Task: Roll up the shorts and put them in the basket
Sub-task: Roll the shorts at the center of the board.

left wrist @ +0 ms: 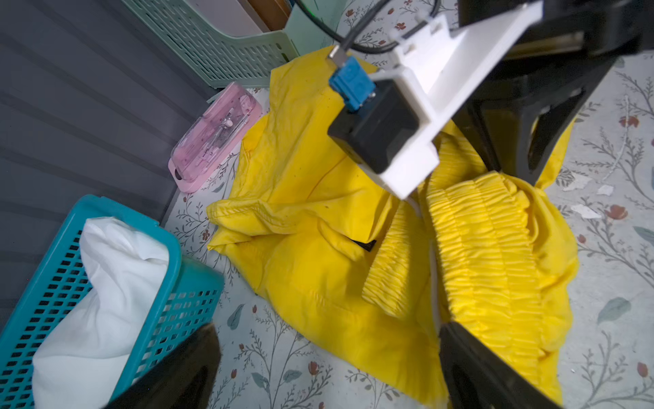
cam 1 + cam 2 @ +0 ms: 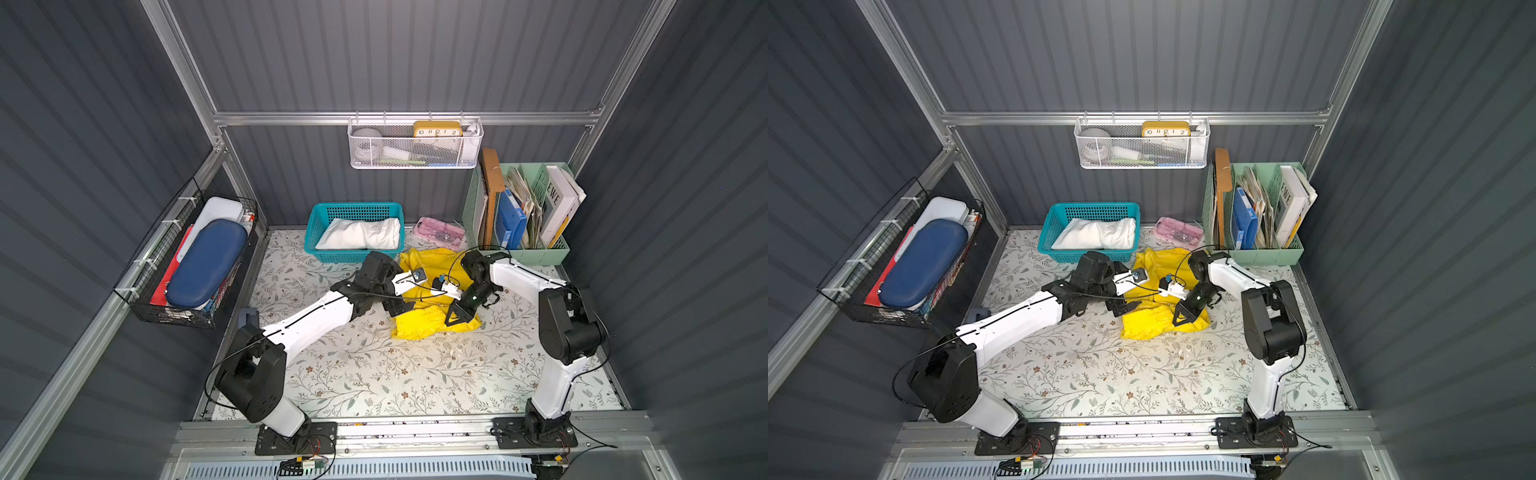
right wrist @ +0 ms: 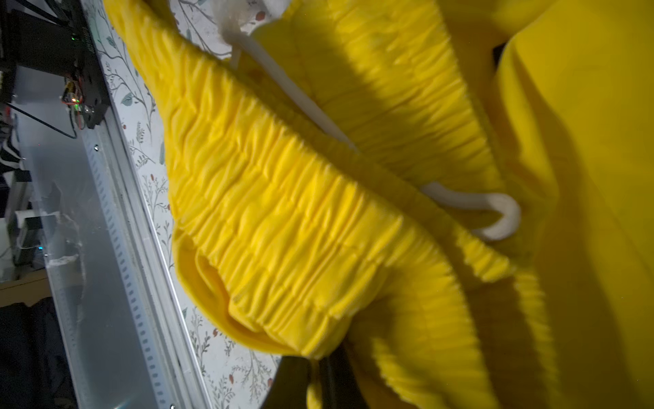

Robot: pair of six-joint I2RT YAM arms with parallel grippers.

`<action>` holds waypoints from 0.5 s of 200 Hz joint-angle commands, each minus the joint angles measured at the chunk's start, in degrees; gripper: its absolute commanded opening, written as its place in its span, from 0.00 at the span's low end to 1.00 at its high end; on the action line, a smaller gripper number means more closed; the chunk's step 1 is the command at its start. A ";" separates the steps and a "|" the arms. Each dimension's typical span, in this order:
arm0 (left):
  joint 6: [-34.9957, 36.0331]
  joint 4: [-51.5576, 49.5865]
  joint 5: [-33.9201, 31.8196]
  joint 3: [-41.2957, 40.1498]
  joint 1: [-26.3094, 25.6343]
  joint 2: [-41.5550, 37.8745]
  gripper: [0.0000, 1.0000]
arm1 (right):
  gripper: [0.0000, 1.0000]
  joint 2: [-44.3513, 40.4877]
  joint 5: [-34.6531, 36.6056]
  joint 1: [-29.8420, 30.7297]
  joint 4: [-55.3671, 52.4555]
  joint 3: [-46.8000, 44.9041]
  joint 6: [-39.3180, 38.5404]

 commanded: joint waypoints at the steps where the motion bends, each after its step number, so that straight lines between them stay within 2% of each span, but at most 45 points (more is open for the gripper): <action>1: 2.66 5.15 -2.12 -2.60 -2.30 -2.77 1.00 | 0.00 1.86 -4.55 -1.84 -7.86 2.80 4.20; 54: 4.82 10.51 -7.04 -6.73 -10.62 -0.24 1.00 | 0.00 6.01 -9.86 -4.55 -11.24 4.78 7.81; 100: 4.43 10.99 -5.28 -6.50 -13.94 4.03 1.00 | 0.00 7.49 -13.24 -6.72 -11.02 5.04 9.86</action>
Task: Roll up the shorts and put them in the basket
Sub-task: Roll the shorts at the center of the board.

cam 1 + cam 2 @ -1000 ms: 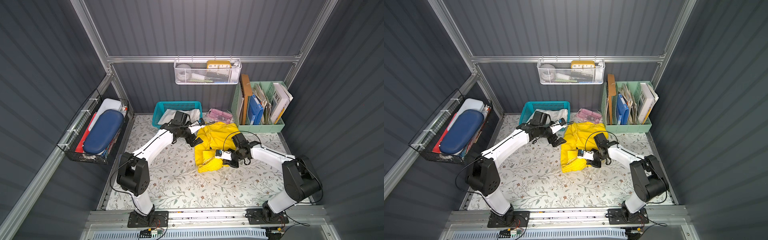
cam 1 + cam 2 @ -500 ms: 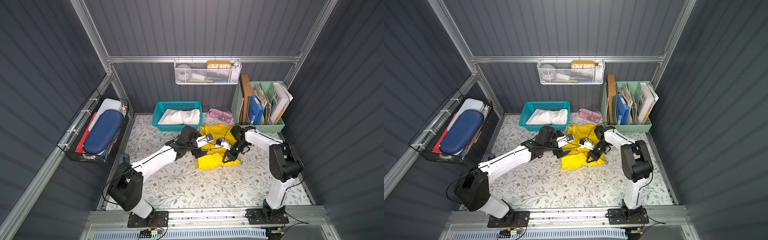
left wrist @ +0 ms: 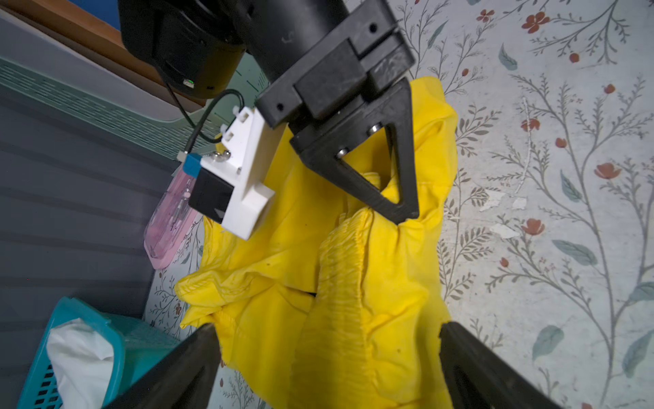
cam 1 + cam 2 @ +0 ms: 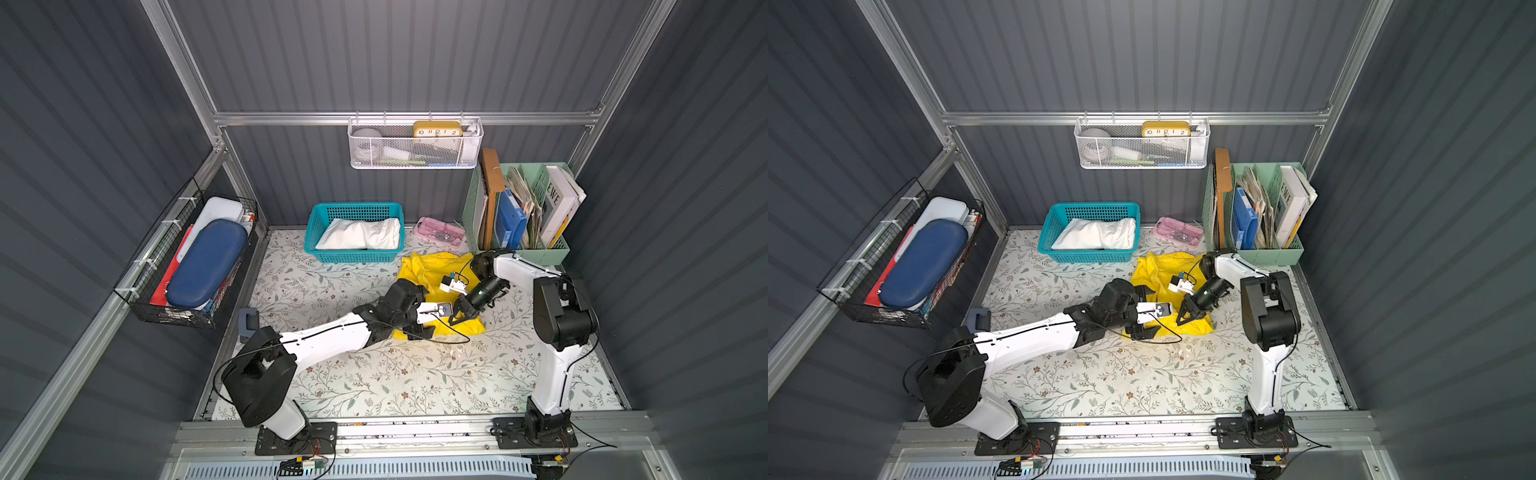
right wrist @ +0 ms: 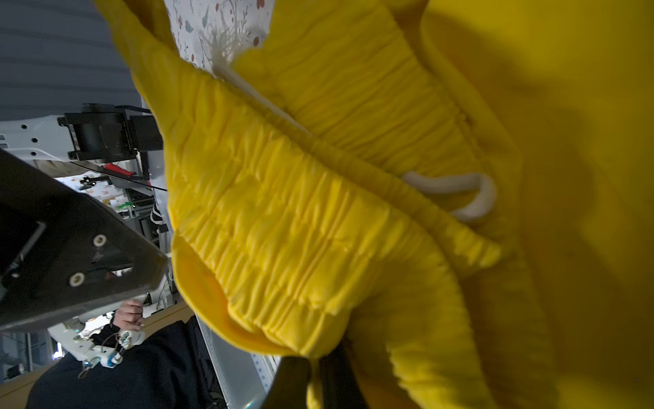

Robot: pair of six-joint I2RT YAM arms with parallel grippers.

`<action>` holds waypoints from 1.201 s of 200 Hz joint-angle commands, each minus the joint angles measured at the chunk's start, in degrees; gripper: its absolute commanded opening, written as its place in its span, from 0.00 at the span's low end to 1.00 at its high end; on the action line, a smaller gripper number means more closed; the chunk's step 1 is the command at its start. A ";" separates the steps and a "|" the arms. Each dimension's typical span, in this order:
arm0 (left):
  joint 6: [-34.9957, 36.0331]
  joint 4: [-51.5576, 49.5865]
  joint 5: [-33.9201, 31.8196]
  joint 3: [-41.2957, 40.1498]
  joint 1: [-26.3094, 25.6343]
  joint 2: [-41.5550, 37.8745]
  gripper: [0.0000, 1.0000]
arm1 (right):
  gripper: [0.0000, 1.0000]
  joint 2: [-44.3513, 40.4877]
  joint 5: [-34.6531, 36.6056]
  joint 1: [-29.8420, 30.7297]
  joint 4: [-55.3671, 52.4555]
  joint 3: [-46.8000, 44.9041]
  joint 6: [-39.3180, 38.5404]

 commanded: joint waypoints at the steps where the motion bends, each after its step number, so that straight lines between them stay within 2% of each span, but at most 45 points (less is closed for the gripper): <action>1: 0.78 1.18 0.36 -0.49 -0.90 2.76 1.00 | 0.00 0.54 -4.41 -1.45 -2.46 1.06 2.15; 41: 0.01 1.88 1.61 -0.44 -2.31 5.24 1.00 | 0.00 0.87 -5.23 -3.66 -0.95 0.53 4.26; 108: -0.57 6.90 1.50 -1.02 -2.23 10.27 0.99 | 0.00 -0.08 -4.48 -3.71 -0.92 -0.61 1.50; 129: -0.55 6.59 1.06 -0.41 -2.17 12.71 0.95 | 0.00 -0.41 -4.52 -3.71 -0.65 -0.70 1.30; 137: -0.65 6.43 1.46 -0.21 -1.96 13.53 0.90 | 0.00 -0.45 -4.50 -3.71 -0.71 -0.66 1.17; 145: -0.95 6.08 1.81 0.16 -1.69 14.26 0.80 | 0.00 -0.52 -4.25 -3.73 -0.56 -0.73 1.15; 155: -1.56 5.41 2.27 0.72 -1.35 15.12 0.60 | 0.00 -0.54 -4.01 -3.79 -0.17 -0.99 1.47; 160: -1.77 4.96 2.71 0.98 -1.09 15.54 0.54 | 0.00 -0.52 -4.10 -3.79 0.10 -1.04 1.68; 175: -2.27 3.90 3.31 1.66 -0.51 16.30 0.50 | 0.00 -0.53 -4.94 -3.72 0.40 -1.18 1.49; 195: -2.54 2.13 4.97 2.64 0.23 17.06 0.35 | 0.00 -1.00 -4.03 -3.71 1.32 -1.65 2.07; 209: -2.80 0.66 6.13 3.64 0.59 17.60 0.29 | 0.00 -1.81 -3.36 -3.73 2.85 -2.29 3.10; 240: -3.19 -3.51 8.47 5.97 1.29 19.02 0.03 | 0.06 -5.51 0.14 -3.80 9.04 -5.37 6.46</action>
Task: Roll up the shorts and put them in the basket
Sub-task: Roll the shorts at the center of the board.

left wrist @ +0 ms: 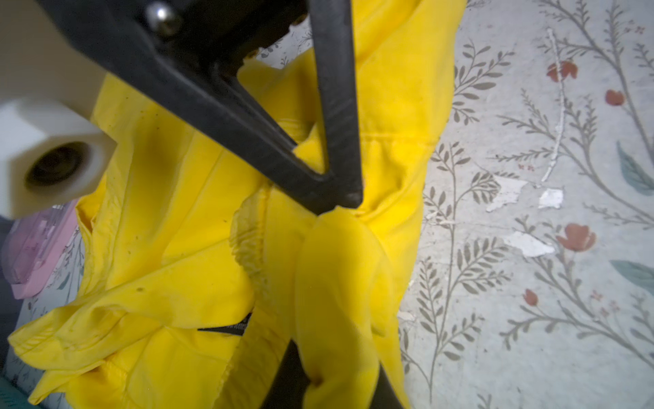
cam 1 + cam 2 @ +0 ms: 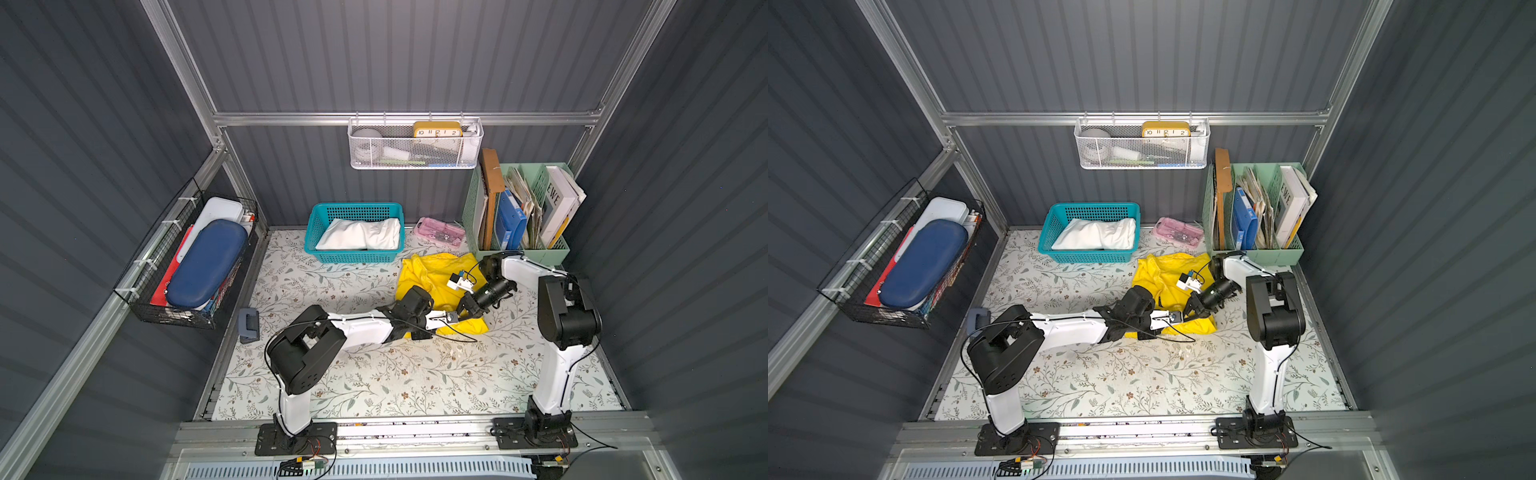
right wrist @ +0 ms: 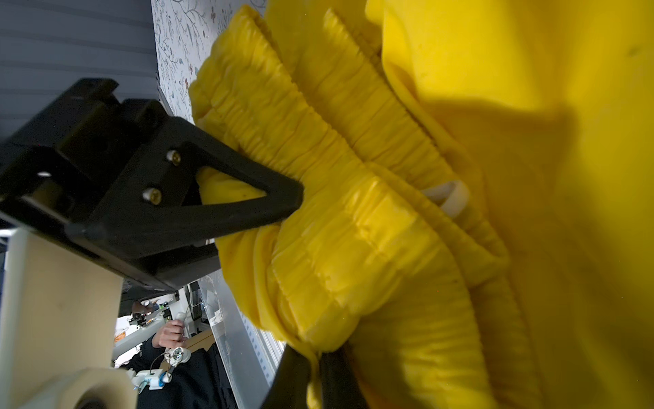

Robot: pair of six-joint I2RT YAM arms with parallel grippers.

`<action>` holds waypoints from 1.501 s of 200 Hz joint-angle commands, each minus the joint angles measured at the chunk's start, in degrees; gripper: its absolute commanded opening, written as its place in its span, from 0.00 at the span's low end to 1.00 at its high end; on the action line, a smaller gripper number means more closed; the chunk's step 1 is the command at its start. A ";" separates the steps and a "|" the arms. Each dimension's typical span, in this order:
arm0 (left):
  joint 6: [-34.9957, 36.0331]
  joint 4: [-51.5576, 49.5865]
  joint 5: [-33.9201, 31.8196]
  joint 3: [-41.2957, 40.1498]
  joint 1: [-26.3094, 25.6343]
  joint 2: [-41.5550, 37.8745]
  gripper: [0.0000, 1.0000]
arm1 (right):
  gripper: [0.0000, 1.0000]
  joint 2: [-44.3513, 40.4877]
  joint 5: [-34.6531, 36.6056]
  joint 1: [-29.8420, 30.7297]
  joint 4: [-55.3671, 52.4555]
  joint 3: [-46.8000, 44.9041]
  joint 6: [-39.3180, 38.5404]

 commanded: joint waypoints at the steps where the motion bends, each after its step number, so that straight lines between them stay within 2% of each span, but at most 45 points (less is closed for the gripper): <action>1: -1.03 -7.51 3.77 1.75 0.62 2.66 0.03 | 0.06 -4.46 2.54 -0.24 4.91 -2.30 3.33; 65: -2.07 -13.49 5.85 3.48 1.27 2.16 0.02 | 0.22 -13.73 5.51 -2.38 18.60 -8.91 11.04; 106: -2.46 -17.96 6.87 4.60 1.80 1.11 0.02 | 0.22 -20.63 8.86 -2.96 25.74 -12.90 12.45; 124: -2.91 -22.29 8.55 7.02 2.69 1.54 0.02 | 0.21 -26.70 7.16 -2.75 28.55 -16.99 5.64; 138: -3.22 -25.65 10.59 9.21 3.54 1.85 0.02 | 0.20 -32.22 7.75 -2.67 34.21 -21.41 5.36; 158: -3.41 -32.58 14.18 13.43 4.48 3.01 0.03 | 0.18 -37.66 6.31 -2.65 38.85 -25.58 1.17; 173: -3.40 -37.97 15.91 18.30 4.75 4.41 0.06 | 0.20 -40.39 5.58 -2.57 41.42 -28.25 -1.44; 201: -3.41 -45.92 18.75 23.77 4.92 7.30 0.06 | 0.39 -46.33 4.85 -0.81 43.22 -32.54 -8.46; 241: -3.07 -55.08 22.78 31.14 7.17 12.66 0.07 | 0.63 -53.20 8.83 3.99 47.74 -38.84 -15.25; 265: -2.83 -59.05 25.51 34.74 9.12 16.44 0.09 | 0.68 -55.76 11.96 8.11 47.51 -41.33 -22.08; 300: 0.28 -64.24 31.06 40.26 11.59 23.30 0.12 | 0.72 -58.90 22.21 13.41 50.99 -46.47 -29.66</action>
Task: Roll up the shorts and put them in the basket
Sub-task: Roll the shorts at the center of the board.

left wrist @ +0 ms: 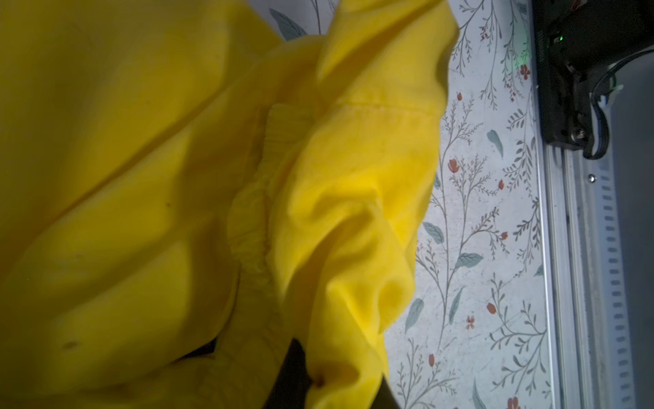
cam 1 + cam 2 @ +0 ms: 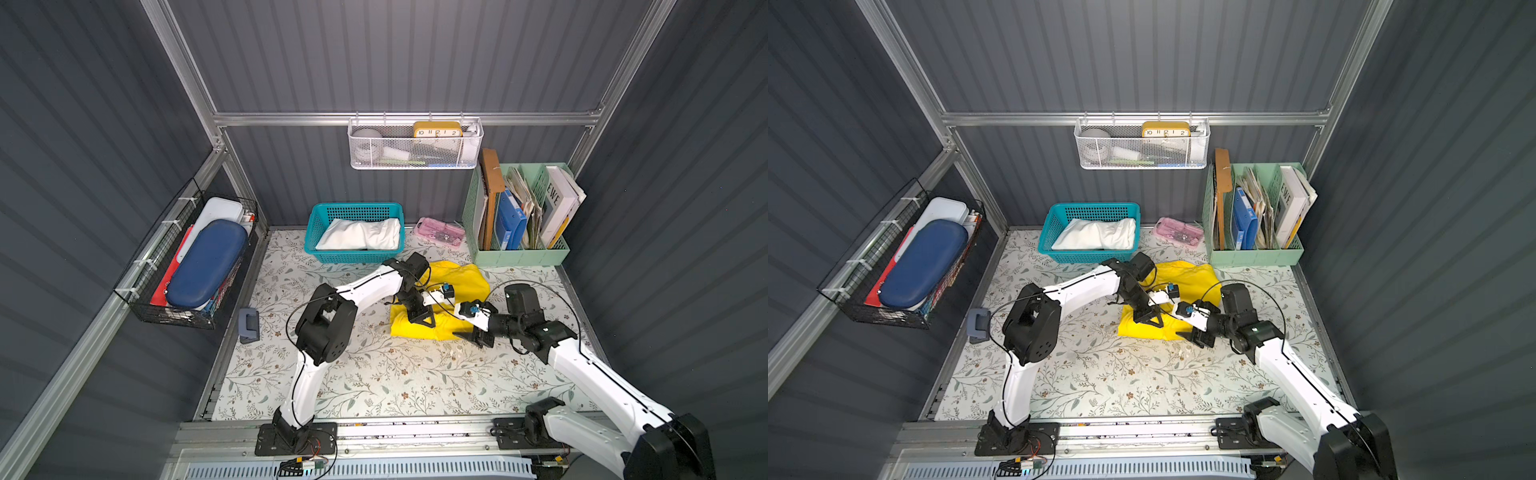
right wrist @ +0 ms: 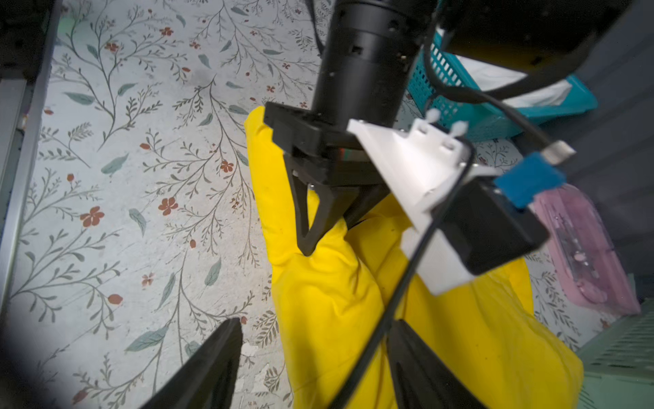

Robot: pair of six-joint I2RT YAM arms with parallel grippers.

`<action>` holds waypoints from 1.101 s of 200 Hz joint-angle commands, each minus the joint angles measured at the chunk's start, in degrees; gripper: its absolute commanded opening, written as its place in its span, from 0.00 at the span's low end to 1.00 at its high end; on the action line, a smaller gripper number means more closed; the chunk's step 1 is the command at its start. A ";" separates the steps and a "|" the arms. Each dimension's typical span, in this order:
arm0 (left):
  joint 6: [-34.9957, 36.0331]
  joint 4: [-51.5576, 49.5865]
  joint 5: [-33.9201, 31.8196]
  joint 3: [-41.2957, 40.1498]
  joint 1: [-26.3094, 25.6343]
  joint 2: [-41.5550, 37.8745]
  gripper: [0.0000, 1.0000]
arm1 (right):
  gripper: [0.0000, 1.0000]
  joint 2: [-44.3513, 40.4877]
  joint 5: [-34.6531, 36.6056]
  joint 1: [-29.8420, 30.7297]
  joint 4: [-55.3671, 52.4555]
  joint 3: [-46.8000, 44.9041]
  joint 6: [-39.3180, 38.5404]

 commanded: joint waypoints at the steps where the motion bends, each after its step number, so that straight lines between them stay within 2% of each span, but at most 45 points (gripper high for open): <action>1: 2.86 -9.46 4.62 2.65 1.81 5.89 0.12 | 0.72 -1.93 7.80 2.45 3.11 -3.26 -7.78; 48: 3.28 -12.77 5.02 8.73 3.04 13.65 0.13 | 0.74 -2.34 12.95 5.21 5.58 -6.02 -13.62; 82: 2.54 -12.86 3.82 9.75 3.29 15.90 0.13 | 0.74 1.64 17.27 7.56 8.12 -6.16 -16.21; 119: -1.33 -12.71 3.02 10.79 3.31 18.53 0.14 | 0.73 7.82 17.97 8.34 9.61 -4.90 -18.37; 157: -1.97 -13.30 1.22 12.53 3.74 21.84 0.14 | 0.73 12.29 18.34 8.76 13.40 -5.62 -19.37; 163: -1.93 -13.26 1.21 12.58 3.83 22.27 0.14 | 0.73 13.70 20.73 8.86 14.10 -5.82 -19.71; 193: -2.10 -13.31 0.95 12.36 3.83 23.06 0.15 | 0.73 17.64 22.94 9.00 18.16 -6.00 -20.81; 220: -2.19 -13.09 0.79 11.97 3.96 22.37 0.17 | 0.71 20.50 23.41 8.96 17.51 -4.56 -20.59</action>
